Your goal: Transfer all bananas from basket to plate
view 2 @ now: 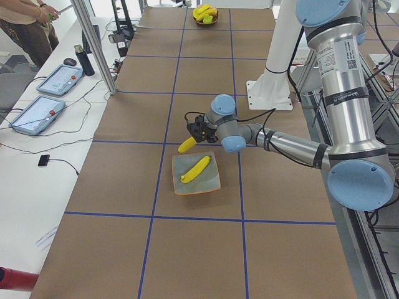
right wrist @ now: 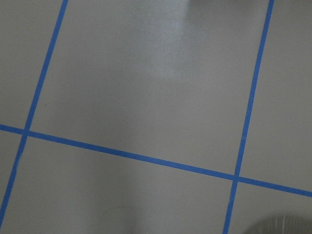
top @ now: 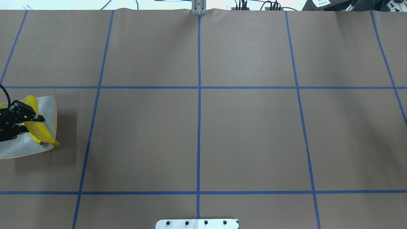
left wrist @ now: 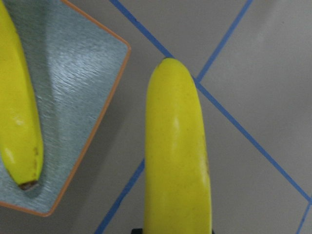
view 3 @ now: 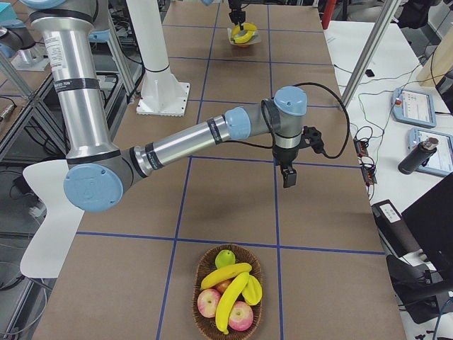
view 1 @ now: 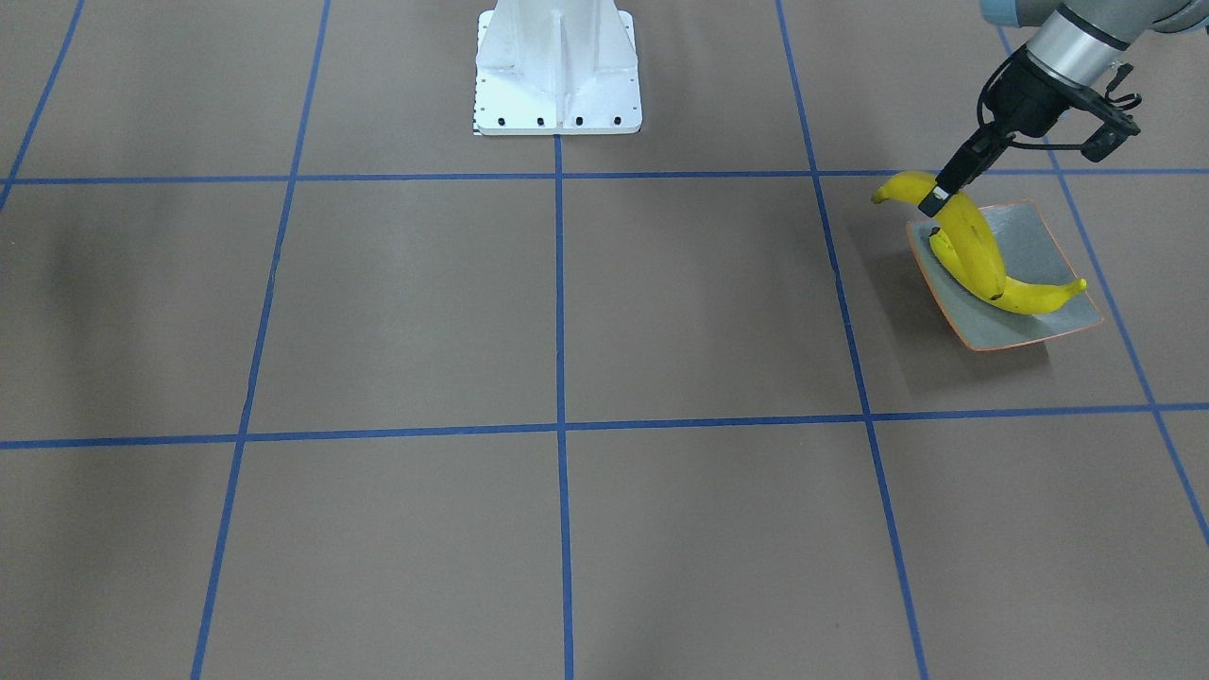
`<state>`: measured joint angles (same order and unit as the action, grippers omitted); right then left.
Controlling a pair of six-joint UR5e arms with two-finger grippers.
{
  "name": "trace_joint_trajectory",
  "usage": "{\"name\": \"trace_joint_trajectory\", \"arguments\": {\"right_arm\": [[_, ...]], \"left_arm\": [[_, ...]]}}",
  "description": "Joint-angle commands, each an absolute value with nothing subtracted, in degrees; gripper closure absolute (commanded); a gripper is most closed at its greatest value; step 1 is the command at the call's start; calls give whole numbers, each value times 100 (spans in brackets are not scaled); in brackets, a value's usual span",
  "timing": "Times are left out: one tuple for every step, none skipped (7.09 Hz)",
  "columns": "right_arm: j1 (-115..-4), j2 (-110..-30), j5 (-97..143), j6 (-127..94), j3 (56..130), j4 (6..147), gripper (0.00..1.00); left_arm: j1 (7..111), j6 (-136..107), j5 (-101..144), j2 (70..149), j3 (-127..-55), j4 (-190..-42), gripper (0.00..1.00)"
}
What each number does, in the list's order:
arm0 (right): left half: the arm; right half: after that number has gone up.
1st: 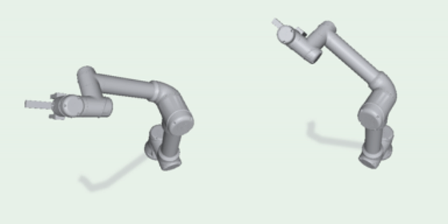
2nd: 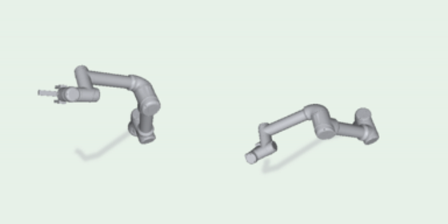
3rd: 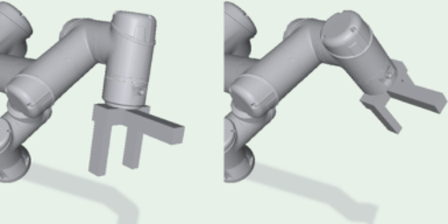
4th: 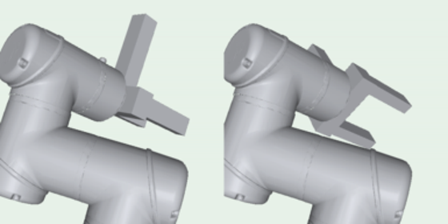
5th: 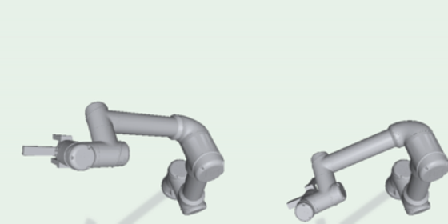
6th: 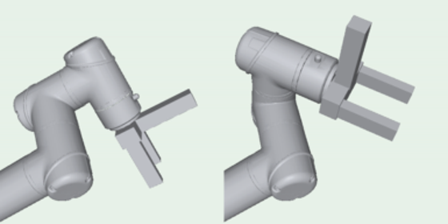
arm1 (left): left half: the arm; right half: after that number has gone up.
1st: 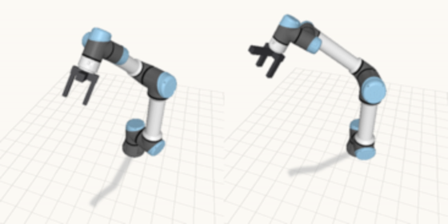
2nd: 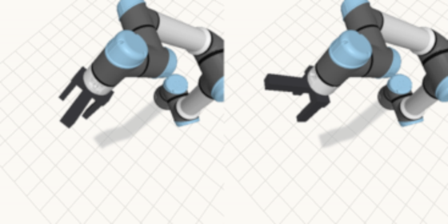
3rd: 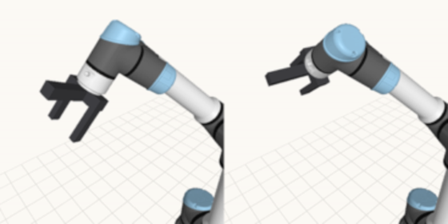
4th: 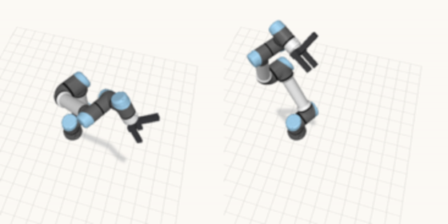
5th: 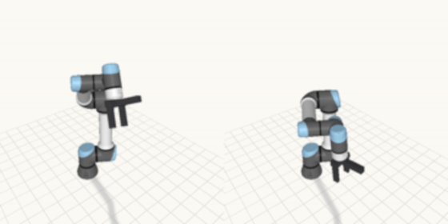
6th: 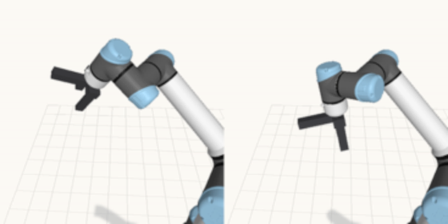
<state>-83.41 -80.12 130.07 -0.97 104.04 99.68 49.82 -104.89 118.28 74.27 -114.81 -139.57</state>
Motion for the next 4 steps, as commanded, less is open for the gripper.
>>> {"name": "trace_joint_trajectory", "arguments": {"right_arm": [[-8367, -8024, 13008, -53, 10389, 9958, 0], [-8367, -8016, 12999, -44, 10389, 9958, 0], [-8367, -8016, 12999, -53, 10397, 9949, 0], [-8367, -8016, 12999, -44, 10397, 9949, 0]], "left_arm": [[5141, -10294, 11830, 7365, -11129, -13975, 100], [5211, -9996, 11847, 7365, -10970, -14062, 100], [5212, -9976, 11848, 7391, -10917, -14071, 100], [5212, -9967, 11848, 7409, -10829, -14097, 98]]}}
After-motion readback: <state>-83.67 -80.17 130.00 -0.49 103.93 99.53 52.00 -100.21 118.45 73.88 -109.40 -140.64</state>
